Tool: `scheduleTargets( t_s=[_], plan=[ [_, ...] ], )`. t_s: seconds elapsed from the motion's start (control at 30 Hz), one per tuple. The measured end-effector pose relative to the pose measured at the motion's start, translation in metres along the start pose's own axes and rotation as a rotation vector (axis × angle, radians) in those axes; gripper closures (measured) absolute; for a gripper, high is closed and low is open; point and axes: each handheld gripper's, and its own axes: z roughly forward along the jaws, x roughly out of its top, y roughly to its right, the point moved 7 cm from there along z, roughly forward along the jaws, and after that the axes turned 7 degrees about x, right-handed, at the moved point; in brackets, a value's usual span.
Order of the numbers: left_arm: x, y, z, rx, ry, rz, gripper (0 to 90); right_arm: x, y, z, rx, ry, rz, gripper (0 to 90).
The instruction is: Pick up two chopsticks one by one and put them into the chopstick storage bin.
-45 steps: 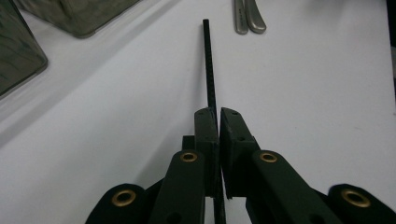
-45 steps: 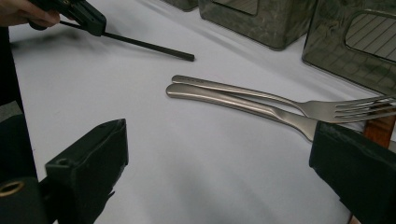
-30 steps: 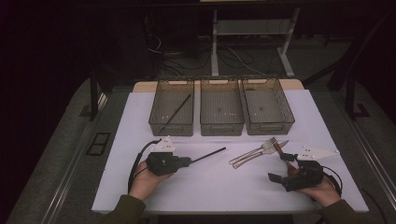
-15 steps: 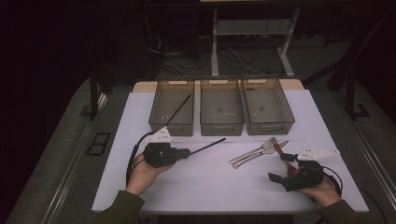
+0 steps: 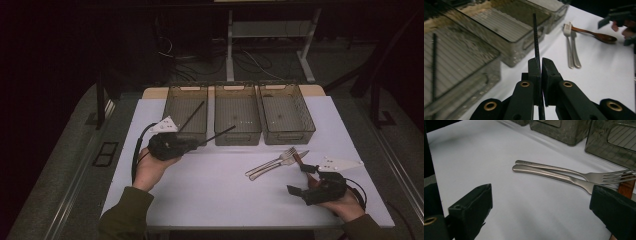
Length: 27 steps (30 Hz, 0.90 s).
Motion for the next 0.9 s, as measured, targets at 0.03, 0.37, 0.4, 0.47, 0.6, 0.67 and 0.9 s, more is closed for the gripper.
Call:
scheduleTargets(
  t_s=[0.03,0.37,0.4,0.47,0.6,0.67,0.9],
  plan=[
    [0.002,-0.003,0.000,0.006,0.003,-0.002,85.3,0.000,0.000,0.000,0.000,0.000,-0.002,4.0],
    [0.015,-0.036,0.003,0.082,0.001,-0.029,85.3,0.000,0.001,0.000,-0.001,0.001,-0.003,4.0],
    [0.017,-0.039,0.003,0.090,0.004,-0.033,85.3,0.000,0.000,0.000,-0.001,0.000,-0.001,4.0],
    [0.020,-0.045,0.004,0.108,0.007,-0.042,85.3,0.000,0.000,0.000,0.000,0.000,-0.001,4.0],
    [0.027,-0.058,0.005,0.145,0.009,-0.051,85.3,0.000,0.000,0.001,0.000,-0.001,0.000,4.0],
    [0.030,-0.064,0.006,0.167,0.004,-0.054,85.3,0.000,0.000,0.001,0.000,-0.001,-0.001,4.0],
    [0.038,-0.089,0.010,0.242,0.001,-0.087,85.3,0.000,0.000,0.000,0.000,0.001,-0.001,4.0]
  ],
)
